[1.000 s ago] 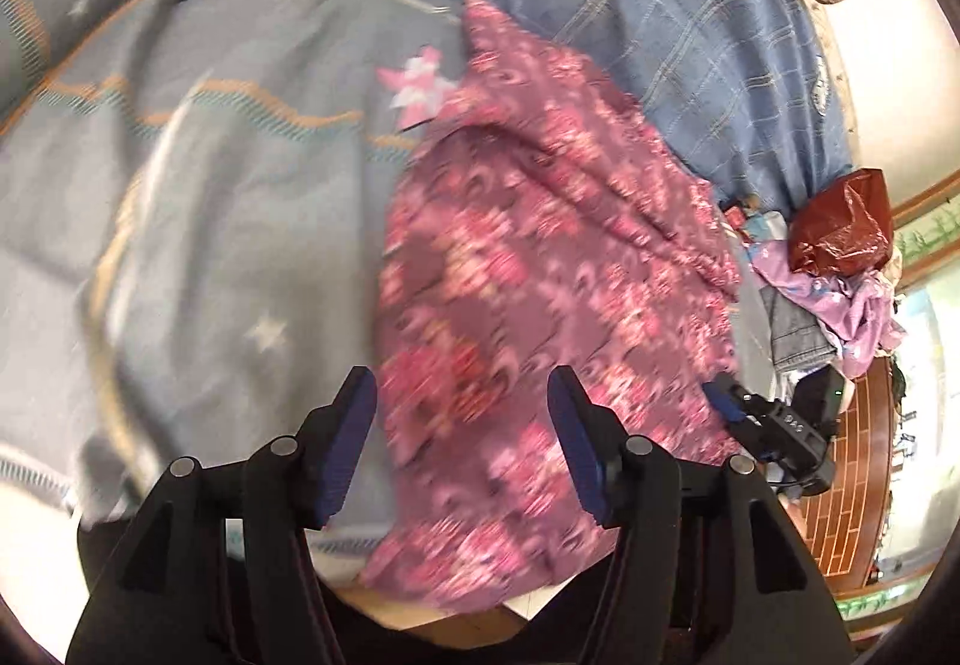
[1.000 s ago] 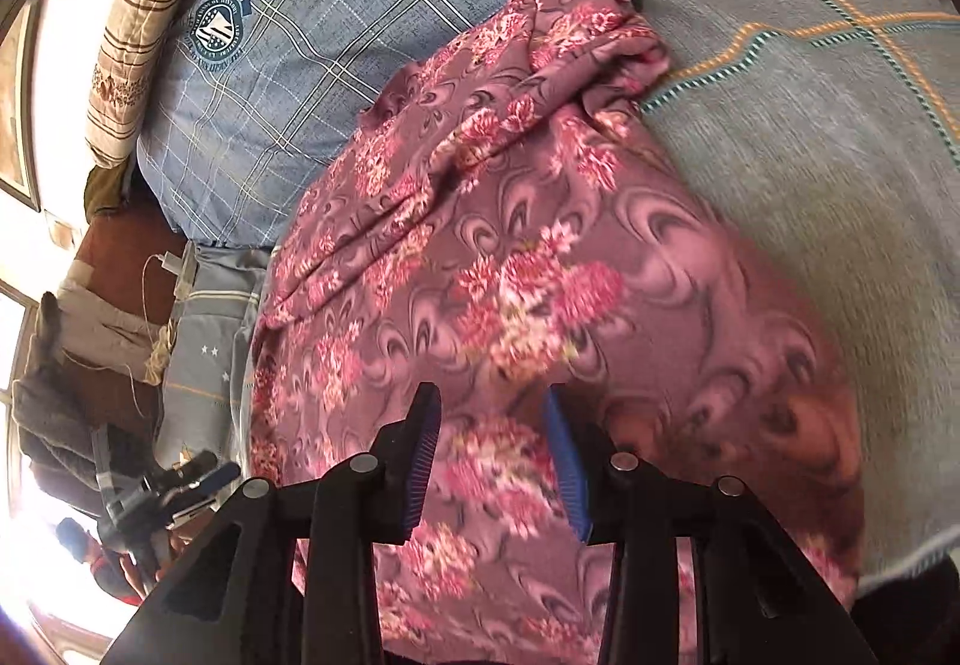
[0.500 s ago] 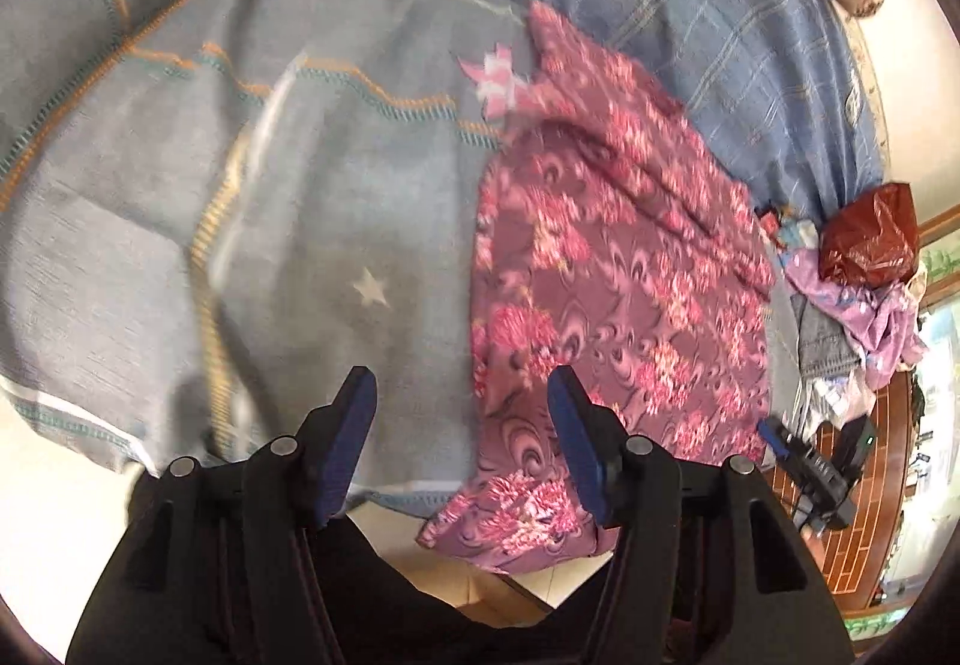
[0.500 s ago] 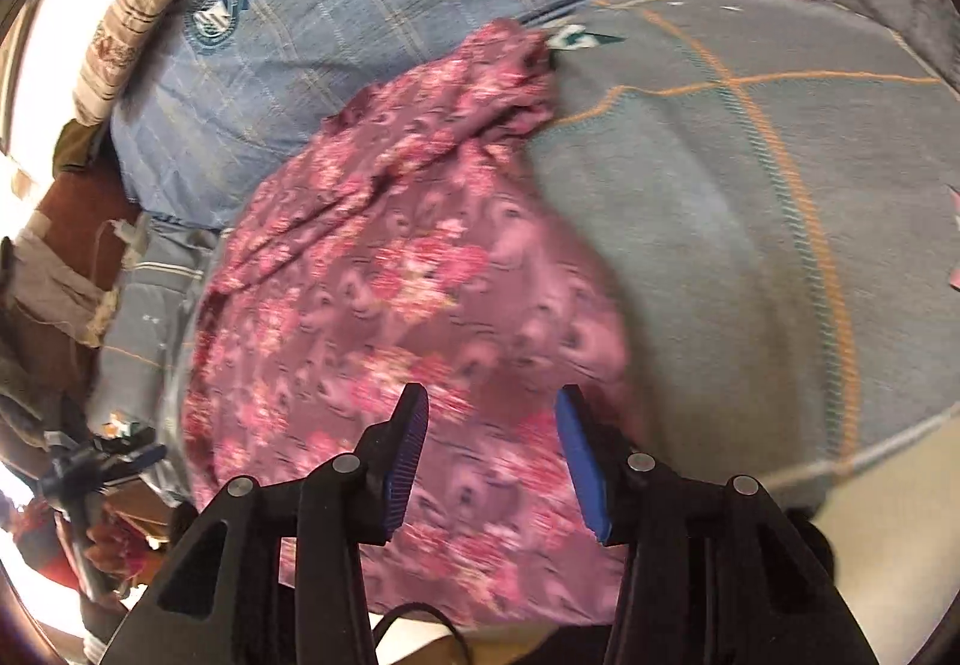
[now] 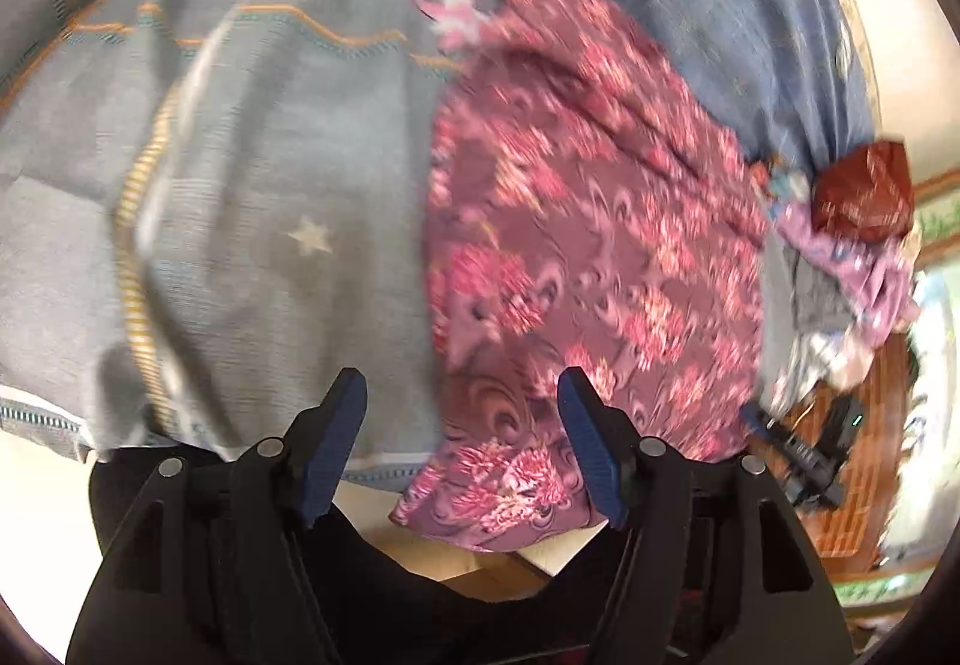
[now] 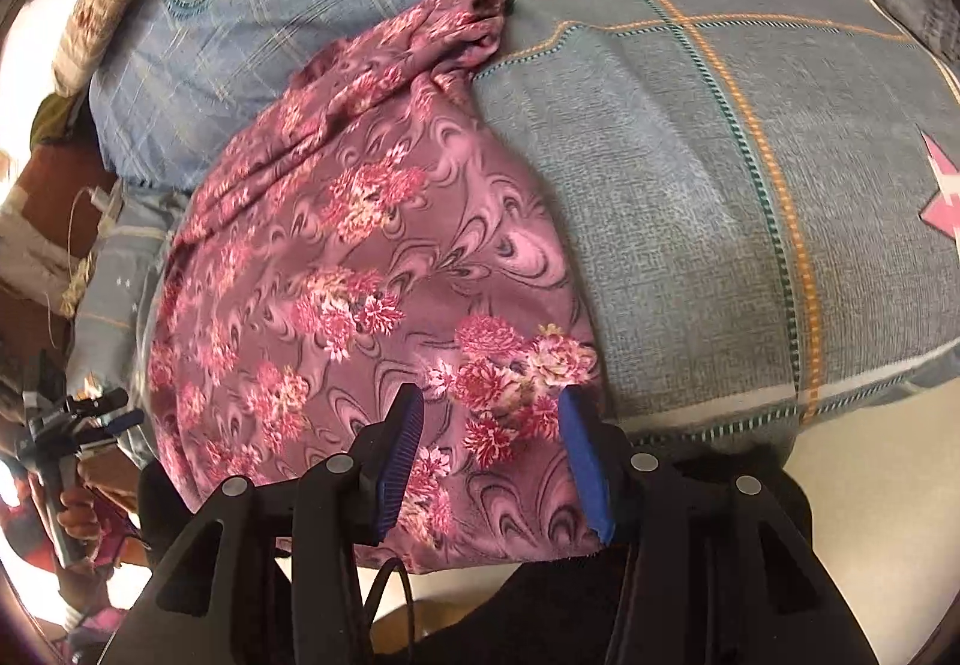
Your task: Fold small clothes
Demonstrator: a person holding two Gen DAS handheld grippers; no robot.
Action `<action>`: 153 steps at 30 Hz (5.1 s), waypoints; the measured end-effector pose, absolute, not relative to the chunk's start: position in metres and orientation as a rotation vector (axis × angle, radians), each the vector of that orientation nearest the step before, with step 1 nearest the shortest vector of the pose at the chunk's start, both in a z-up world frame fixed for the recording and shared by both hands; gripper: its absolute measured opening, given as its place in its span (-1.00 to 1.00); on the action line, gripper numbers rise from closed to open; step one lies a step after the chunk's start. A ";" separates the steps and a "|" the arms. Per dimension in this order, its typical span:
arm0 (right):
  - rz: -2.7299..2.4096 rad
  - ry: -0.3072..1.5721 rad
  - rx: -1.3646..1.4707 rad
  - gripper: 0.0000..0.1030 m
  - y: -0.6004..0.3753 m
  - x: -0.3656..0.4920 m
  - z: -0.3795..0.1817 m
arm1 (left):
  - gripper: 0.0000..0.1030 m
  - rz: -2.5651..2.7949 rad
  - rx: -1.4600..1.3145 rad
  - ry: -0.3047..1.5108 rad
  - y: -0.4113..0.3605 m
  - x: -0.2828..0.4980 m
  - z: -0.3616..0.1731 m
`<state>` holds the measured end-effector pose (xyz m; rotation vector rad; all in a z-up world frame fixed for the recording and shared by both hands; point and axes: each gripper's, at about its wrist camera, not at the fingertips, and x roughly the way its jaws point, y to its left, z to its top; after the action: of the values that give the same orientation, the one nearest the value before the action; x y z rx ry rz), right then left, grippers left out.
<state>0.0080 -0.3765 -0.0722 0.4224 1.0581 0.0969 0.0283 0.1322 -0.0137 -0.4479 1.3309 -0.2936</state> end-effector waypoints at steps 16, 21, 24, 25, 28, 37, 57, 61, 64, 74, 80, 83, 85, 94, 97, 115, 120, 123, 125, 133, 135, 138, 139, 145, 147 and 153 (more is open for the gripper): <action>0.081 1.059 0.390 0.23 -0.383 0.016 -0.076 | 0.59 -0.344 -0.366 1.388 0.075 0.015 -0.038; 0.148 1.080 0.355 0.34 -0.368 0.019 -0.075 | 0.59 -0.392 -0.430 1.383 0.076 0.014 -0.040; 0.155 1.072 0.337 0.34 -0.364 0.017 -0.075 | 0.59 -0.453 -0.520 1.372 0.080 0.012 -0.043; 0.158 1.066 0.331 0.34 -0.364 0.015 -0.075 | 0.59 -0.451 -0.529 1.368 0.080 0.012 -0.044; 0.150 1.044 0.295 0.21 -0.362 0.012 -0.075 | 0.33 -0.430 -0.544 1.353 0.083 0.012 -0.044; 0.157 1.050 0.316 0.23 -0.366 0.011 -0.076 | 0.40 -0.482 -0.591 1.361 0.093 0.011 -0.048; 0.302 1.073 0.553 -0.60 -0.388 0.008 -0.086 | 0.20 -0.480 -0.537 1.409 0.095 0.004 -0.053; 0.356 1.101 0.464 -0.25 -0.373 0.006 -0.086 | 0.40 -0.511 -0.476 1.424 0.082 -0.001 -0.053; 0.355 1.116 0.389 -0.25 -0.364 0.006 -0.084 | 0.41 -0.509 -0.375 1.425 0.070 -0.006 -0.049; 0.278 1.135 0.169 -0.65 -0.351 0.000 -0.082 | -0.20 -0.482 -0.394 1.434 0.073 -0.009 -0.055; 0.338 1.120 0.275 -0.93 -0.355 0.002 -0.077 | -0.88 -0.521 -0.549 1.411 0.084 -0.006 -0.052; 0.381 1.103 0.416 -0.89 -0.368 -0.001 -0.070 | -0.88 -0.534 -0.550 1.391 0.084 -0.006 -0.044; 0.333 1.093 0.422 -0.83 -0.377 -0.004 -0.069 | -0.88 -0.535 -0.552 1.398 0.085 -0.005 -0.044; 0.249 1.225 0.214 0.03 -0.374 -0.013 -0.089 | -0.88 -0.543 -0.604 1.391 0.090 -0.008 -0.040; 0.243 1.239 0.190 0.03 -0.375 -0.015 -0.097 | -0.88 -0.541 -0.599 1.393 0.090 -0.008 -0.040; 0.615 0.945 0.620 -0.85 -0.381 -0.013 -0.035 | -0.88 -0.623 -0.839 1.323 0.100 0.004 -0.031; 0.657 0.827 0.820 -0.85 -0.387 0.018 -0.027 | -0.88 -0.656 -0.936 1.221 0.111 0.021 -0.012; 0.669 0.772 0.906 -0.85 -0.387 0.042 -0.026 | -0.88 -0.652 -0.968 1.160 0.116 0.040 -0.002; 0.678 0.741 0.949 -0.85 -0.389 0.057 -0.026 | -0.88 -0.646 -0.978 1.130 0.119 0.056 0.002; 0.641 0.656 1.023 -0.85 -0.395 0.138 -0.021 | -0.88 -0.577 -1.045 1.054 0.135 0.148 0.002; 0.619 0.648 1.037 -0.85 -0.399 0.159 -0.022 | -0.88 -0.566 -1.053 1.041 0.136 0.171 0.000; 0.606 0.655 1.103 -0.85 -0.405 0.191 -0.032 | -0.87 -0.549 -1.058 1.039 0.133 0.207 -0.007; 0.584 0.651 1.134 -0.85 -0.409 0.204 -0.040 | -0.87 -0.531 -1.049 1.039 0.131 0.220 -0.011; 0.424 0.698 1.172 -0.85 -0.427 0.245 -0.076 | -0.87 -0.436 -1.024 1.127 0.121 0.270 -0.049; 0.370 0.734 1.165 -0.85 -0.429 0.252 -0.086 | -0.87 -0.407 -1.016 1.174 0.121 0.278 -0.064; 0.272 0.771 1.068 -0.71 -0.429 0.256 -0.072 | -0.77 -0.439 -1.048 1.197 0.130 0.276 -0.058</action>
<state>0.2558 -0.4294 -0.0722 1.0680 0.7708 0.2720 0.2763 0.1303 -0.0582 -1.0477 1.1967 -0.4393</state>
